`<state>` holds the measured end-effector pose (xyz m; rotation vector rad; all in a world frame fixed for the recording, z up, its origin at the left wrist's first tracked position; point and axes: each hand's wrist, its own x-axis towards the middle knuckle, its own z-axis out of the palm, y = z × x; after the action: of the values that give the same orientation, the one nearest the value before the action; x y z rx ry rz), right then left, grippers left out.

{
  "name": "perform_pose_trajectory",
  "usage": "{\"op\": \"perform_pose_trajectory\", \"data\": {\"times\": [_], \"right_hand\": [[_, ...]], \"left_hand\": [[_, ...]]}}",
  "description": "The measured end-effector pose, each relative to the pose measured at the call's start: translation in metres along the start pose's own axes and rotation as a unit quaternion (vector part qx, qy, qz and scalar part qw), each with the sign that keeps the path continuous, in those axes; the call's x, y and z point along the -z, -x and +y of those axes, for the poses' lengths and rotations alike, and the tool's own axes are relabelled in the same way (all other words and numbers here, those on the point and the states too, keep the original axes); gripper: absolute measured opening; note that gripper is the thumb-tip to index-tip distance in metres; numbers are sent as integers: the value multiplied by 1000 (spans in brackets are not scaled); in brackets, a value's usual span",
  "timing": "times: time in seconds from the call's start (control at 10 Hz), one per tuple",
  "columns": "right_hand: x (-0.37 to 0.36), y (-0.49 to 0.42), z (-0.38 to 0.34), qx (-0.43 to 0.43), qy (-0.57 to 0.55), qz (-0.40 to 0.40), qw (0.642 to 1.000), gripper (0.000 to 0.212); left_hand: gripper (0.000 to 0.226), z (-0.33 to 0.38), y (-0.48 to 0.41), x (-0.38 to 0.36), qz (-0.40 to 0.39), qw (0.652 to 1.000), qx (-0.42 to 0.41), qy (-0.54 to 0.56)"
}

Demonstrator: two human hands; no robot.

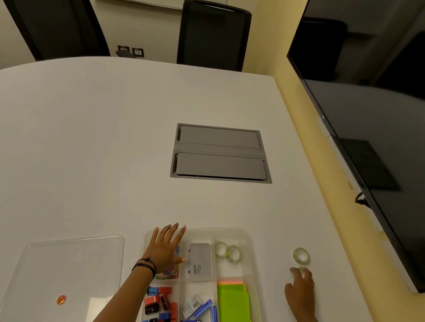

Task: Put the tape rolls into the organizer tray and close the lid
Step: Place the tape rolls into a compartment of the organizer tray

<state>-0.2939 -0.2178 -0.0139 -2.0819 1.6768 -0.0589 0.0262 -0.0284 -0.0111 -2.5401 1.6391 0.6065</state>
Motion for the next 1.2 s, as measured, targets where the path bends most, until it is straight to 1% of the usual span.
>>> {"op": "perform_pose_trajectory", "data": {"times": [0.1,0.2,0.3,0.4,0.5,0.6,0.7,0.8,0.9,1.0,1.1,1.2], "right_hand": [[0,0,-3,0,-6,23,1000,42],[0,-3,-3,-7,17,-6,1000,49],[-2,-6,1,-13,25,-13,1000,46],[-4,-5,6,-16,28,17,999,40],[-7,-2,11,-24,29,28,999,39],[-8,-2,11,-39,1,22,999,38],[-3,-7,1,-60,-67,24,996,39],[5,-13,-20,-78,-171,46,981,38],[13,-15,-48,-90,-294,7,952,29],[16,-11,-70,-43,-352,-55,933,21],[13,-7,-91,12,-355,-104,929,12],[3,-7,-117,61,-318,-153,934,14]], "left_hand": [[83,-1,0,-1,-3,1000,1,-4],[83,-1,0,-1,-6,1000,2,-6],[83,0,0,0,-7,1000,1,-5],[82,0,1,1,-2,1000,-1,8],[82,0,1,1,-3,1000,-2,7],[82,0,1,1,-1,1000,-1,8],[82,0,2,1,-4,1000,-1,4],[82,0,2,1,-3,1000,0,3],[82,0,2,0,-5,1000,0,2],[82,1,4,-2,-3,1000,0,7],[83,2,3,-1,-5,1000,-3,9],[83,-4,2,1,0,1000,8,19]]}}
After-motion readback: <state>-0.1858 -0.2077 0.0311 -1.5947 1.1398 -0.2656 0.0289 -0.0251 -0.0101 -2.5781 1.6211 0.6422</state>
